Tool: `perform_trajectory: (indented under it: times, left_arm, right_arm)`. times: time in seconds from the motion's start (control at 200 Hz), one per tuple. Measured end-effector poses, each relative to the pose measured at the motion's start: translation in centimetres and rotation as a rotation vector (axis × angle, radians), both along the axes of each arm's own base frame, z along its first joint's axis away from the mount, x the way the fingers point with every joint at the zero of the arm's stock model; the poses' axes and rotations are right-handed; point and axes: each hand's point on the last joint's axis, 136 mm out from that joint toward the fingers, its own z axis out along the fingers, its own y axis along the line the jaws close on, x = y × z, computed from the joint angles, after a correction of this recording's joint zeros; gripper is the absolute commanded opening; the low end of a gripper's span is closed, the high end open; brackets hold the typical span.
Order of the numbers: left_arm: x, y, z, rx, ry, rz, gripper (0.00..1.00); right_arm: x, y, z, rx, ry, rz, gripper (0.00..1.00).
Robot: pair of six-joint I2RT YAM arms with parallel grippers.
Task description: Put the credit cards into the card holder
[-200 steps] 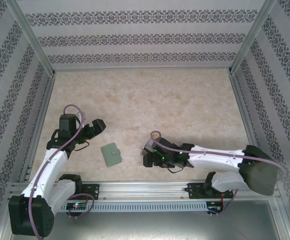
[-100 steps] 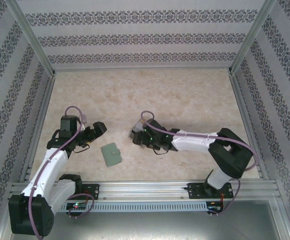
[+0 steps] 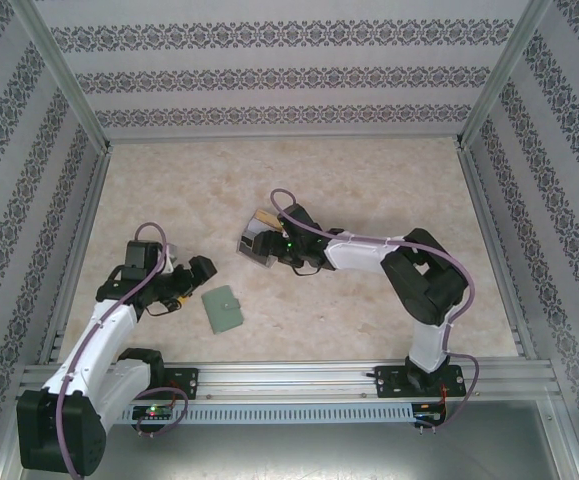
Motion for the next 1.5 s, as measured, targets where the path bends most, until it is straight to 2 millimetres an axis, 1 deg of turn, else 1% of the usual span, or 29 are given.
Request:
perform_trajectory:
  times: [0.06, 0.13, 0.2, 0.24, 0.29, 0.32, 0.36, 0.425, 0.485, 0.575, 0.619, 0.664, 0.814, 0.864, 0.959, 1.054, 1.114, 1.254, 1.324, 1.394, 1.499]
  left_arm:
    - [-0.5, -0.4, -0.2, -0.016, 0.015, -0.016, 0.98]
    - [-1.0, -0.9, -0.4, -0.035, 0.03, -0.035, 0.95]
    - [-1.6, -1.6, -0.7, -0.05, 0.046, -0.06, 0.92]
    - [-1.9, -2.0, -0.9, -0.058, 0.06, -0.076, 0.9]
    - [-2.1, -2.3, -1.1, -0.063, 0.077, -0.088, 0.88]
    - [-2.2, -2.5, -1.3, -0.065, 0.089, -0.092, 0.85]
    - [-2.4, -2.6, -1.5, -0.066, 0.104, -0.097, 0.81]
    - [-2.6, -2.8, -2.0, -0.069, 0.125, -0.099, 0.75]
    - [-2.9, -2.8, -2.4, -0.068, 0.146, -0.095, 0.75]
    - [-3.1, -2.5, -2.8, -0.043, 0.154, -0.081, 0.77]
    - [-3.1, -2.1, -2.9, -0.023, 0.156, -0.069, 0.78]
    - [-3.2, -1.7, -3.1, -0.002, 0.159, -0.055, 0.78]
    - [-3.0, -1.2, -3.4, 0.018, 0.163, -0.019, 0.71]
    - [-3.0, -1.3, -3.9, 0.015, 0.174, -0.018, 0.66]
    - [-3.0, -1.5, -4.9, 0.005, 0.209, -0.019, 0.6]
    - [-2.9, -1.9, -5.4, -0.007, 0.228, -0.033, 0.59]
    - [-2.7, -2.1, -5.5, -0.011, 0.226, -0.04, 0.61]
    - [-2.3, -2.7, -6.2, -0.017, 0.235, -0.06, 0.62]
    - [-2.4, -3.0, -6.7, -0.012, 0.253, -0.076, 0.63]
    - [-2.2, -3.3, -6.7, -0.005, 0.257, -0.085, 0.63]
    - [-2.2, -3.6, -6.9, 0.021, 0.275, -0.104, 0.58]
  right_arm:
    - [-1.3, -0.4, 0.4, -0.023, -0.019, 0.016, 0.74]
    - [-3.4, -0.5, 1.0, -0.051, -0.039, 0.049, 0.71]
    - [-5.7, 0.1, 1.6, -0.058, -0.061, 0.101, 0.63]
    - [-6.9, 0.6, 1.9, -0.056, -0.071, 0.131, 0.56]
    - [-8.3, 1.2, 1.9, -0.051, -0.068, 0.159, 0.52]
    - [-9.1, 1.6, 1.9, -0.049, -0.066, 0.182, 0.47]
    - [-9.9, 2.1, 1.8, -0.046, -0.061, 0.201, 0.41]
    - [-10.8, 2.7, 1.7, -0.038, -0.055, 0.234, 0.38]
    - [-11.5, 3.4, 1.4, -0.033, -0.046, 0.259, 0.36]
    - [-11.8, 4.3, 0.7, -0.028, -0.027, 0.286, 0.36]
    - [-11.9, 4.8, 0.4, -0.024, -0.017, 0.296, 0.33]
    - [-11.9, 5.4, 0.1, -0.017, -0.006, 0.307, 0.32]
    - [-11.6, 7.2, -0.4, 0.009, 0.014, 0.336, 0.32]
    - [-11.6, 7.6, -0.5, 0.017, 0.019, 0.344, 0.32]
    - [-11.6, 8.3, -0.8, 0.026, 0.031, 0.358, 0.3]
    - [-11.8, 8.4, -1.2, 0.026, 0.047, 0.365, 0.3]
    - [-11.9, 8.4, -1.4, 0.025, 0.052, 0.368, 0.29]
    - [-12.0, 8.3, -1.7, 0.026, 0.068, 0.359, 0.27]
    - [-12.2, 8.0, -2.1, 0.02, 0.076, 0.356, 0.25]
    - [-12.4, 7.6, -2.6, 0.012, 0.086, 0.351, 0.25]
    - [-12.8, 6.9, -3.0, 0.008, 0.093, 0.343, 0.24]
